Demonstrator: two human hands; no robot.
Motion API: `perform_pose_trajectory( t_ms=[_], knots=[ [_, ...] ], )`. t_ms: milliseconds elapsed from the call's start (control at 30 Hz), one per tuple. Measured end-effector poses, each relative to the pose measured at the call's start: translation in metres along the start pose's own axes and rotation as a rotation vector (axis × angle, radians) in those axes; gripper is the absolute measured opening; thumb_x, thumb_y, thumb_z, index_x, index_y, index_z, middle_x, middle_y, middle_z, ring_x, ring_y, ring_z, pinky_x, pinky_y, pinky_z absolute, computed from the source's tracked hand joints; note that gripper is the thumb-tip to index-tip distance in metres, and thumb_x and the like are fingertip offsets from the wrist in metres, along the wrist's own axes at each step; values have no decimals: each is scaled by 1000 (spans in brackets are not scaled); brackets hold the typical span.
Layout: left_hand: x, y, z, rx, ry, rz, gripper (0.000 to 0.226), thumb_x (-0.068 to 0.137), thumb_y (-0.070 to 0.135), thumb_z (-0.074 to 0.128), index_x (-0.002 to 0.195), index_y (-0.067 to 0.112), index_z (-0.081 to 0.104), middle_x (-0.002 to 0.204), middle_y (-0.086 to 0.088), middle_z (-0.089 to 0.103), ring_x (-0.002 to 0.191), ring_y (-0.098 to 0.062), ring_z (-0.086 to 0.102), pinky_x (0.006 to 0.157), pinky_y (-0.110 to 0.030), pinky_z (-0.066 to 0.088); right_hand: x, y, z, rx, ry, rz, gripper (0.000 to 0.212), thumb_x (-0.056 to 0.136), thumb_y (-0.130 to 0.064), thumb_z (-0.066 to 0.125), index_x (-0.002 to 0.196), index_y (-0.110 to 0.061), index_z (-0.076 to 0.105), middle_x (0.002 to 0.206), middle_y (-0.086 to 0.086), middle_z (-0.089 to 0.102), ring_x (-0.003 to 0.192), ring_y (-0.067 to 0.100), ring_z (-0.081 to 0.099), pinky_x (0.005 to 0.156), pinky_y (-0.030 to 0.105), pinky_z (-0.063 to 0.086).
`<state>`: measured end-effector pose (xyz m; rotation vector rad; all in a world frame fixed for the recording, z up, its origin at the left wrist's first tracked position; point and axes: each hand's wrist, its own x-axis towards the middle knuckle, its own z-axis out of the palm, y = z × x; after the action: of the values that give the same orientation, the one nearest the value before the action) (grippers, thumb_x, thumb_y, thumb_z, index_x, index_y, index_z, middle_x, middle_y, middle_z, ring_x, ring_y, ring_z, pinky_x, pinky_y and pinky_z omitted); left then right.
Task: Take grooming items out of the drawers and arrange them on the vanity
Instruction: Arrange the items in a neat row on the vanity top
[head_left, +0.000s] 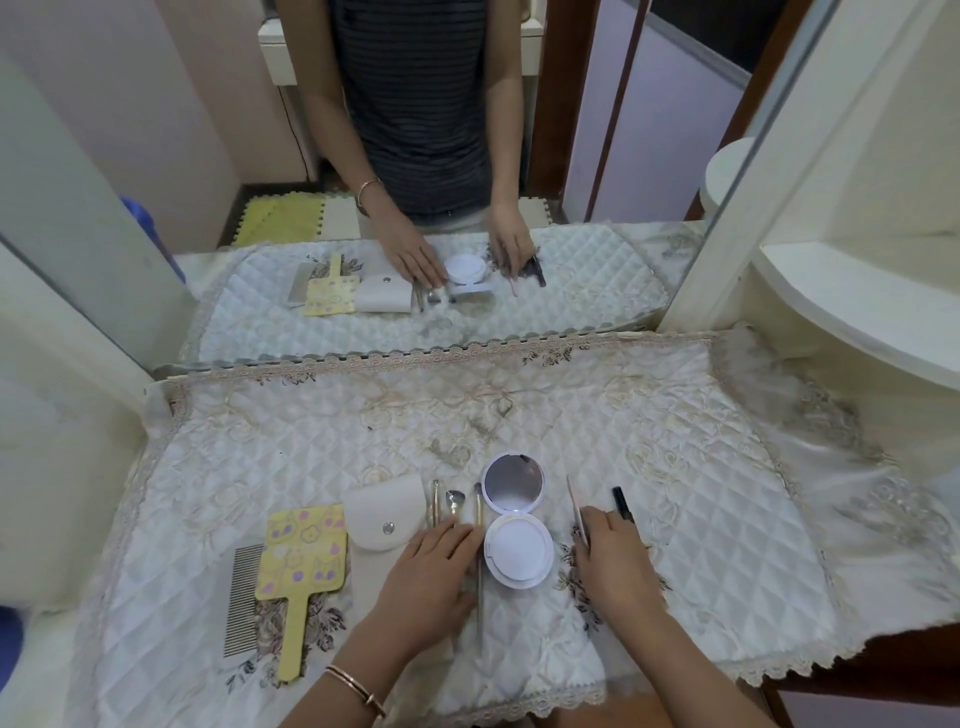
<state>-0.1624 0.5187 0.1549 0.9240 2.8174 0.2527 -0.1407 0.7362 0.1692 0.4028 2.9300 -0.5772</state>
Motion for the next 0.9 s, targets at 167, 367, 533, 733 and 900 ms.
perform_pose_trajectory(
  t_ms=[167, 367, 533, 733, 900],
  knots=[
    [-2, 1, 9, 23, 92, 3, 72, 49, 52, 66, 114, 30, 44, 107, 11, 70, 101, -10, 67, 80, -26, 55, 3, -5, -1, 120, -33, 35, 22, 87, -13, 49, 107, -9, 58, 98, 10, 66, 93, 27, 59, 75, 36, 46],
    [-7, 9, 13, -11, 107, -124, 58, 59, 42, 41, 113, 26, 55, 112, 3, 69, 105, -19, 65, 96, -31, 34, -3, -15, -2, 267, -132, 20, 15, 85, -11, 52, 92, -5, 64, 86, 11, 69, 79, 26, 62, 72, 38, 49],
    [-6, 15, 8, -43, 76, -144, 63, 58, 44, 43, 115, 20, 57, 117, 0, 67, 110, -20, 63, 96, -33, 29, -9, -12, -3, 263, -164, -90, 31, 90, -16, 50, 119, -18, 58, 106, 8, 57, 102, 21, 53, 79, 22, 35],
    [15, 25, 6, -114, 70, -93, 67, 66, 59, 40, 117, 16, 47, 109, 4, 70, 104, -14, 66, 96, -29, 33, -8, -17, -5, 298, -189, -123, 36, 89, -6, 47, 120, -18, 60, 101, 3, 52, 105, 20, 51, 85, 16, 33],
    [18, 24, 10, -113, 212, -73, 65, 65, 60, 40, 113, 17, 46, 105, 3, 71, 107, -11, 44, 95, -29, 33, -5, 0, -12, 235, 62, 69, 23, 91, -8, 48, 108, -5, 63, 100, 9, 58, 98, 28, 53, 77, 30, 43]
  ],
)
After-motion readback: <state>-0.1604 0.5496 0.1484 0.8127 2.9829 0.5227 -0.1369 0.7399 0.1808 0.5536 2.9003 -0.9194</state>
